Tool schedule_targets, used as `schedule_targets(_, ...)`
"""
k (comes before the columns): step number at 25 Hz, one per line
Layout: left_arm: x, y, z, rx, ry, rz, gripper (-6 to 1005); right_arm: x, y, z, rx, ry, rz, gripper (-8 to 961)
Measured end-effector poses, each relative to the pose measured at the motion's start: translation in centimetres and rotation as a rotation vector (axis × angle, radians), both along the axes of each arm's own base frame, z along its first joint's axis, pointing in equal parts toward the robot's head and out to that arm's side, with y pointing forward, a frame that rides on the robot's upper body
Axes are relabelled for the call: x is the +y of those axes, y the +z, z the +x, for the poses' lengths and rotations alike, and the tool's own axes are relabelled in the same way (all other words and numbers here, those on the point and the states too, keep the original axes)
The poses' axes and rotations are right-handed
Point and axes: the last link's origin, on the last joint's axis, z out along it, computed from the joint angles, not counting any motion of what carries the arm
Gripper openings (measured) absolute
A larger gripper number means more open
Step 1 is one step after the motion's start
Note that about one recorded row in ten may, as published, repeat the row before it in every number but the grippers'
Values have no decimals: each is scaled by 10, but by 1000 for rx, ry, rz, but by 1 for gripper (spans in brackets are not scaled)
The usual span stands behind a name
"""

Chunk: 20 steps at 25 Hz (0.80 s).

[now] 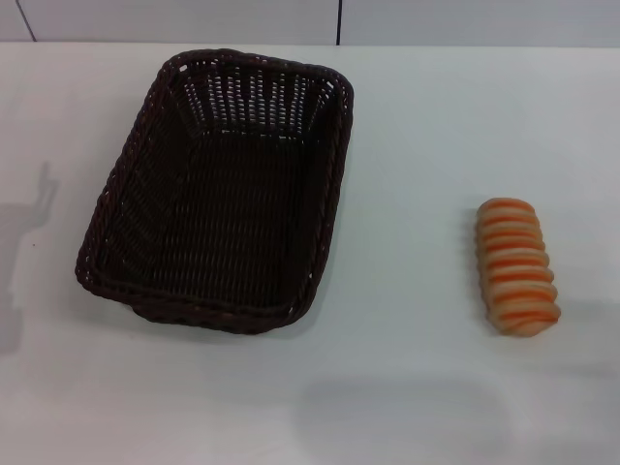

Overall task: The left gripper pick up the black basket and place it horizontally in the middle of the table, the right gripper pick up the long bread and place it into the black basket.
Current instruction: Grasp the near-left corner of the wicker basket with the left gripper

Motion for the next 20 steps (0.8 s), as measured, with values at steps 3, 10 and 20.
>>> schedule_targets(3, 0, 0, 0, 0, 0, 0, 752, 0, 0, 0, 0, 0, 0, 847)
schedule_targets(10, 8, -7, 11, 2, -50, -56, 752, 0, 0, 0, 0, 3, -1, 847)
schedule_targets(20, 59, -6, 70, 126, -5, -307, 752, 0, 0, 0, -1, 2, -2, 846)
